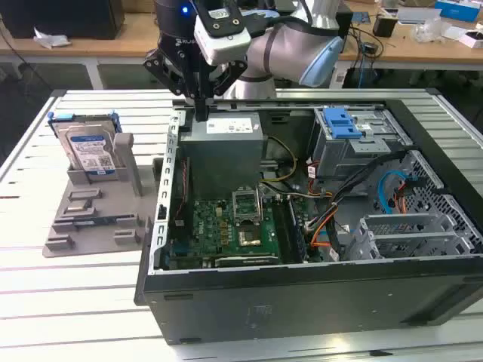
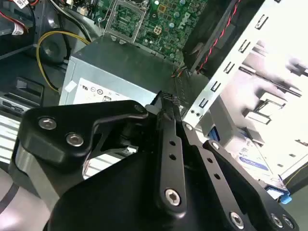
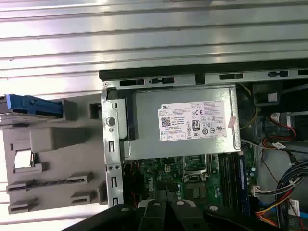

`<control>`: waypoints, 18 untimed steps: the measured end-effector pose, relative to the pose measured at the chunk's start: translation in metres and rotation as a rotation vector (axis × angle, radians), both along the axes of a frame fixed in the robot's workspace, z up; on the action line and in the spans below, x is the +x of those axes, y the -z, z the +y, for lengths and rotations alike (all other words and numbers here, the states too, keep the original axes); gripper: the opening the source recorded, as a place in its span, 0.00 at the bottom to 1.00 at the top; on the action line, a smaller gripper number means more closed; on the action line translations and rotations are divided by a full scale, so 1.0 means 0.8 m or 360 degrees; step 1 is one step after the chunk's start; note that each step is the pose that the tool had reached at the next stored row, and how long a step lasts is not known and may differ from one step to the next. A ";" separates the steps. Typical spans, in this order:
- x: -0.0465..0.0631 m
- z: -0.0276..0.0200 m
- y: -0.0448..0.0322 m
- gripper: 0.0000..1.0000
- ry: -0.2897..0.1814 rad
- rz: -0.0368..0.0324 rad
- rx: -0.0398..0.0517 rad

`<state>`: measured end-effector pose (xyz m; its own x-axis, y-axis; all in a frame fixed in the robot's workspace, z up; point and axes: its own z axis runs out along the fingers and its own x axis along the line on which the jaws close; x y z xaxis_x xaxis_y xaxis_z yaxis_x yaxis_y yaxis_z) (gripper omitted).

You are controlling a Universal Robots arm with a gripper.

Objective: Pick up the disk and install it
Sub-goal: 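Reach for the disk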

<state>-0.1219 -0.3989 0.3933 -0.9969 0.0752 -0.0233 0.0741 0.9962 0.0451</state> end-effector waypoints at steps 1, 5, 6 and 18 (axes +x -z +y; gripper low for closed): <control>-0.007 0.0001 0.0000 0.11 0.0000 0.0000 0.0000; -0.036 0.0001 0.0000 0.11 0.0000 0.0000 0.0000; -0.038 0.0001 0.0000 0.11 0.0000 0.0000 0.0000; -0.086 0.0004 0.0001 0.11 0.0000 0.0000 0.0000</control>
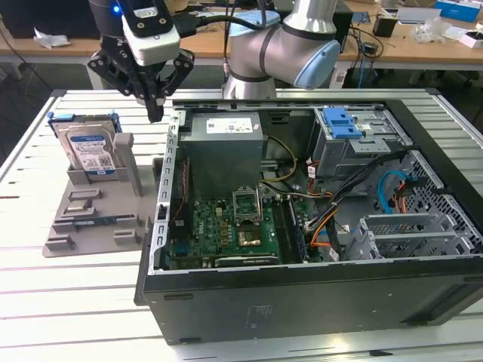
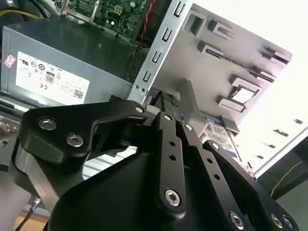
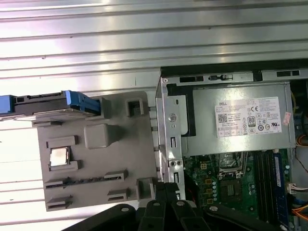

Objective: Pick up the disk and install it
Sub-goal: 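Reach for the disk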

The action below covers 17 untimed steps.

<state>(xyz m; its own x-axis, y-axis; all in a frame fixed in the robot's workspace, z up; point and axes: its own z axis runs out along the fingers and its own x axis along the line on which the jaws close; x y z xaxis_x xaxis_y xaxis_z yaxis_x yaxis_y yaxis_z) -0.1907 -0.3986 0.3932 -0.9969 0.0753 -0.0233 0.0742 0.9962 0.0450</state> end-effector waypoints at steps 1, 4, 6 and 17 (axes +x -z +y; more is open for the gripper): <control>-0.005 0.0000 0.0001 0.11 0.0000 0.0000 0.0000; -0.023 0.0006 0.0003 0.11 0.0000 0.0000 0.0000; -0.028 0.0008 0.0002 0.11 0.0000 0.0000 0.0000; -0.059 0.0148 0.0010 0.11 0.0000 0.0000 0.0000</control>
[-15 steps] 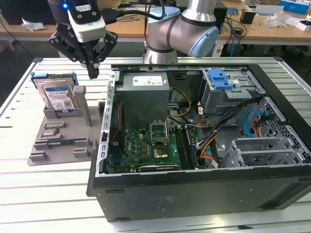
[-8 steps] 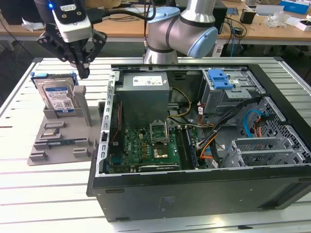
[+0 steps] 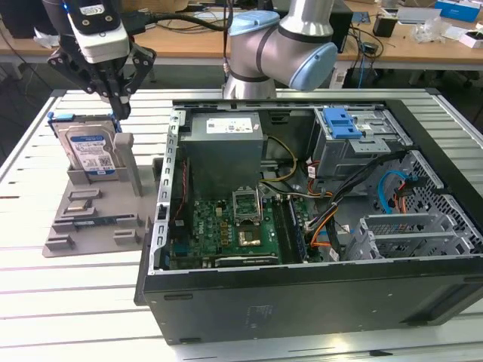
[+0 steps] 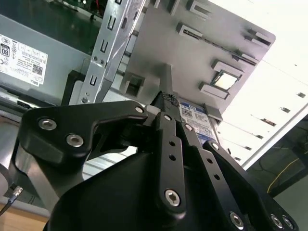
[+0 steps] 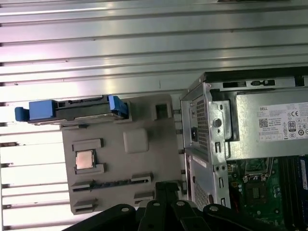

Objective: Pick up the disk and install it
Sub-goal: 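Reach for the disk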

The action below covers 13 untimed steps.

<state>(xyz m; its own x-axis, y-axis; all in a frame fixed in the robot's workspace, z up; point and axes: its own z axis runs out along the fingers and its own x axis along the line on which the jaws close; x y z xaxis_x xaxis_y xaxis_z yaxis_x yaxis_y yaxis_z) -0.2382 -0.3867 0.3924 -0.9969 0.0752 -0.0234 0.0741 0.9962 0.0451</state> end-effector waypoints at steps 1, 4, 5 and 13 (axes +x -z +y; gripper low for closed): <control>-0.004 0.0036 0.0001 0.11 0.0000 0.0000 0.0000; -0.021 0.0135 0.0007 0.11 0.0000 0.0000 0.0000; -0.025 0.0147 0.0008 0.11 0.0000 0.0000 0.0000; -0.051 0.0202 0.0014 0.11 0.0000 0.0000 0.0000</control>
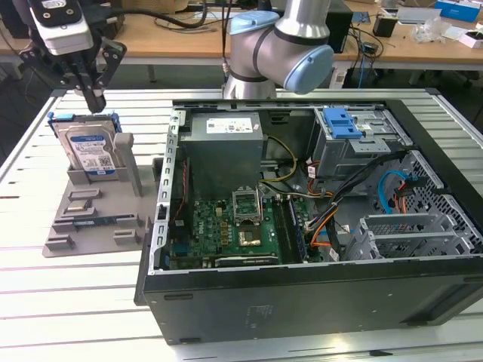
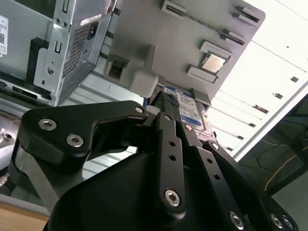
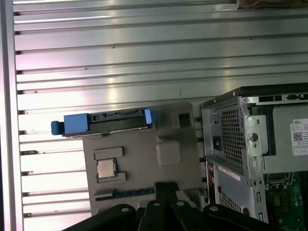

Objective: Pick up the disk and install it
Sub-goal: 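Reach for the disk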

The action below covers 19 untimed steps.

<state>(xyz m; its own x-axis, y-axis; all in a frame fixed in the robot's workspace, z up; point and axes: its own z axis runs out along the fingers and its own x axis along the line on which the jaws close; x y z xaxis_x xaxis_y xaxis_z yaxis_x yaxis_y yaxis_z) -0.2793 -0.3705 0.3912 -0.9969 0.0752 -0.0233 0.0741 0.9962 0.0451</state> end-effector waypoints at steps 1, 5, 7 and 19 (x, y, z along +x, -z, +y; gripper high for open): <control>-0.003 0.0005 0.0001 0.11 0.0000 0.0000 0.0000; -0.017 0.0023 0.0003 0.11 0.0000 0.0000 0.0000; -0.025 0.0034 0.0004 0.11 0.0000 0.0000 0.0000; -0.061 0.0080 0.0011 0.11 0.0000 0.0000 0.0000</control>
